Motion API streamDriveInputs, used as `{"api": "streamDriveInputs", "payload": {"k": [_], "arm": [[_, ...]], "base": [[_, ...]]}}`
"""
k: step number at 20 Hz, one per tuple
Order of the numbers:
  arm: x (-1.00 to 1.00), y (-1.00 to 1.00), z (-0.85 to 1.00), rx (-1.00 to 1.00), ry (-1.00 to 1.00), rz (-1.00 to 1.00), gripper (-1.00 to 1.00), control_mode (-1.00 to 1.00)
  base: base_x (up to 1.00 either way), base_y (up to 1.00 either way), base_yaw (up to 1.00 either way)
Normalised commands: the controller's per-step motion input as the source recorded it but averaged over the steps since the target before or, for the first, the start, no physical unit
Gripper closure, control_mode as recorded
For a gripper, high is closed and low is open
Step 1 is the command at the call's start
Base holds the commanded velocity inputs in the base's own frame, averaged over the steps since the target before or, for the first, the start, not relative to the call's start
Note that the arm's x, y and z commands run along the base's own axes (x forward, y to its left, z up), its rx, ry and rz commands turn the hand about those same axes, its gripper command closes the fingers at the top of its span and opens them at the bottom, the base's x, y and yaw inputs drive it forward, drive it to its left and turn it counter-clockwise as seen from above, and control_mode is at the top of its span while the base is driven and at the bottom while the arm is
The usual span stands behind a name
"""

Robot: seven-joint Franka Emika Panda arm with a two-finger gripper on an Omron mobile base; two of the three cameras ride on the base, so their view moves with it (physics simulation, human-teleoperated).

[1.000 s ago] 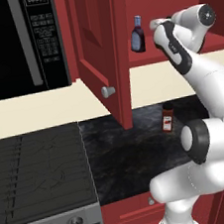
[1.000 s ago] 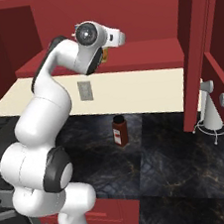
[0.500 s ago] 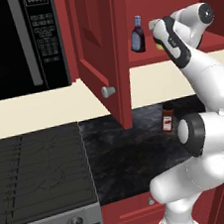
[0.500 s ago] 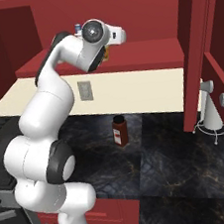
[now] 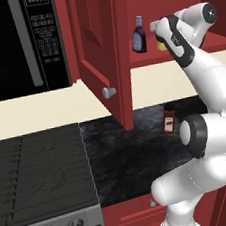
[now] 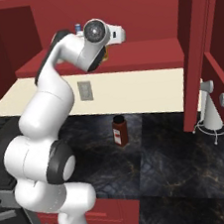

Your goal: There are various items on the counter. Only move the condiments/shakers into the cabinet.

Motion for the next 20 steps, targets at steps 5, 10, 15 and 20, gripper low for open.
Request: {"api": "streamDriveInputs", "payload": {"k": [5, 10, 15, 20], "arm": [[-0.15, 0.0, 0.0, 0.0, 0.0, 0.02, -1.0, -1.0], [-0.7, 0.0, 0.12, 0.0, 0.0, 0.0, -1.0, -1.0], [-1.0, 0.16, 0.44, 0.0, 0.0, 0.0, -1.0, -1.0], [-1.0, 0.37, 0.46, 0.0, 0.0, 0.0, -1.0, -1.0]], "base": [[0.0, 0.0, 0.0], [0.0, 0.0, 0.0], [0.0, 0.0, 0.0], [0.0, 0.0, 0.0]]}}
